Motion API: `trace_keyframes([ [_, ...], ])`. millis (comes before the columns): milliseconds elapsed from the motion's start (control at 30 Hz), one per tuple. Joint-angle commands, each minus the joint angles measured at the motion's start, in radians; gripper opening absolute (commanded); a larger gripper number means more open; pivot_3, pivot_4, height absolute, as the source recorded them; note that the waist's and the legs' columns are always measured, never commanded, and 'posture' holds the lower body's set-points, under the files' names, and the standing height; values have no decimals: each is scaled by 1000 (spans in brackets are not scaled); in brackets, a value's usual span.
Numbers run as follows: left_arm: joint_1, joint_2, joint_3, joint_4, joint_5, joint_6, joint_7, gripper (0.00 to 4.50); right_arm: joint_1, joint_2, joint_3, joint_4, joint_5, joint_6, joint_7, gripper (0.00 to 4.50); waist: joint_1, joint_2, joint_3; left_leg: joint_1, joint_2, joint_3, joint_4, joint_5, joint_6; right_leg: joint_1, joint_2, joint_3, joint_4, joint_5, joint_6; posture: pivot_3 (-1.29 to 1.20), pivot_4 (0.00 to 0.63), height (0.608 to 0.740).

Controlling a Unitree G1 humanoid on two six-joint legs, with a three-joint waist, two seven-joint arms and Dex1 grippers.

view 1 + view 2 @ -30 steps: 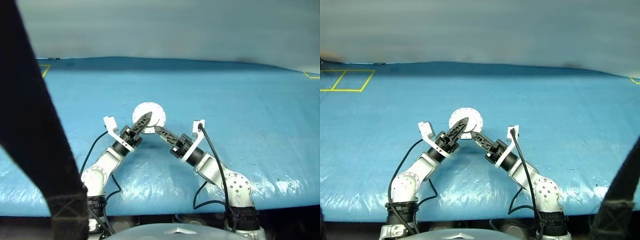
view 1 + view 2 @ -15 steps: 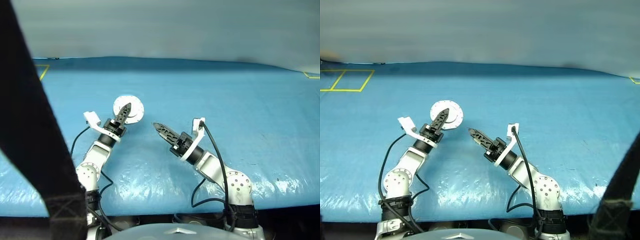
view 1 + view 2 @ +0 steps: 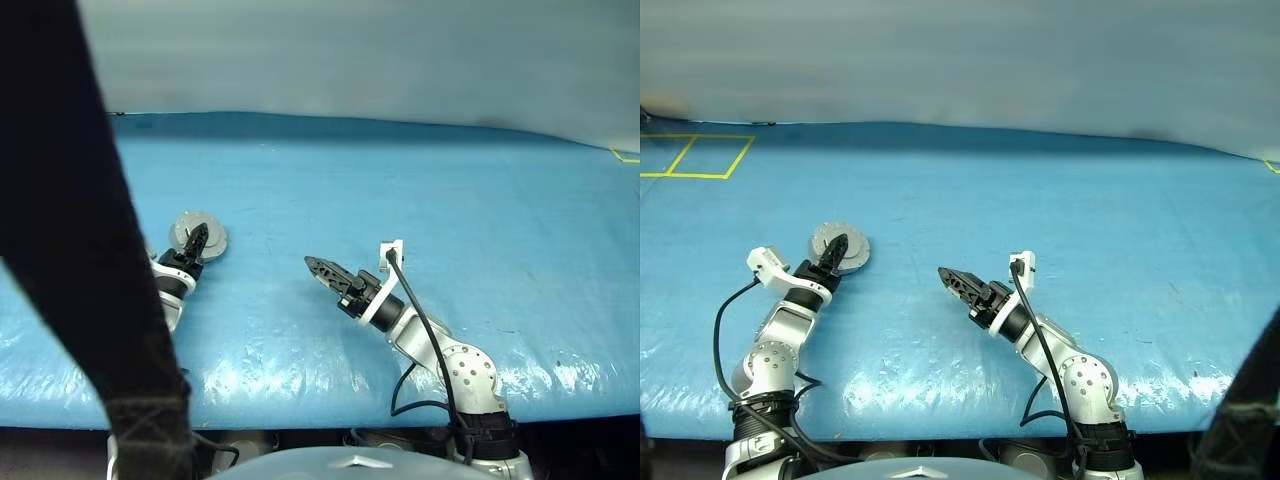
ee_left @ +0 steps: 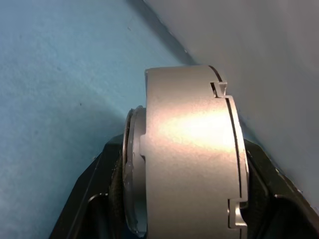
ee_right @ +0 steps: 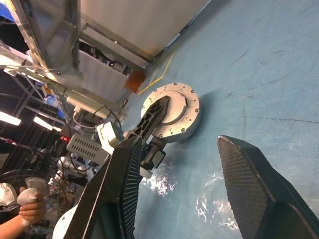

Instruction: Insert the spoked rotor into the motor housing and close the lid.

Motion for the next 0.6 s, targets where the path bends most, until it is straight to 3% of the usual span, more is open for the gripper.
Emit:
trace_keyframes([
  [33, -24, -13, -23, -7, -20, 19, -43, 2664, 1, 8, 12, -31, -22, -10, 15, 2550, -2, 0, 0, 0, 0, 0, 0, 0, 0, 0, 0, 0, 0, 0, 0, 0, 150, 740],
  [267, -30, -31, -8, -32, -79, 63, -68, 2664, 13, 15, 5, -28, -47, -14, 15, 2550, -12, 0, 0, 0, 1, 0, 0, 0, 0, 0, 1, 0, 1, 0, 0, 0, 150, 740],
  [500, -87, -72, -30, 39, -16, 22, -37, 2664, 7, 29, 22, -14, -96, -14, 17, 2550, -10, 0, 0, 0, 0, 0, 0, 0, 0, 0, 1, 0, 1, 0, 0, 0, 150, 740],
  [600, -85, -53, -34, 54, 27, 11, -32, 3382, 16, 25, 30, -21, -110, -4, 23, 2590, -11, 0, 0, 0, 0, 0, 0, 0, 0, 0, 1, 1, 0, 0, 0, 0, 150, 740],
])
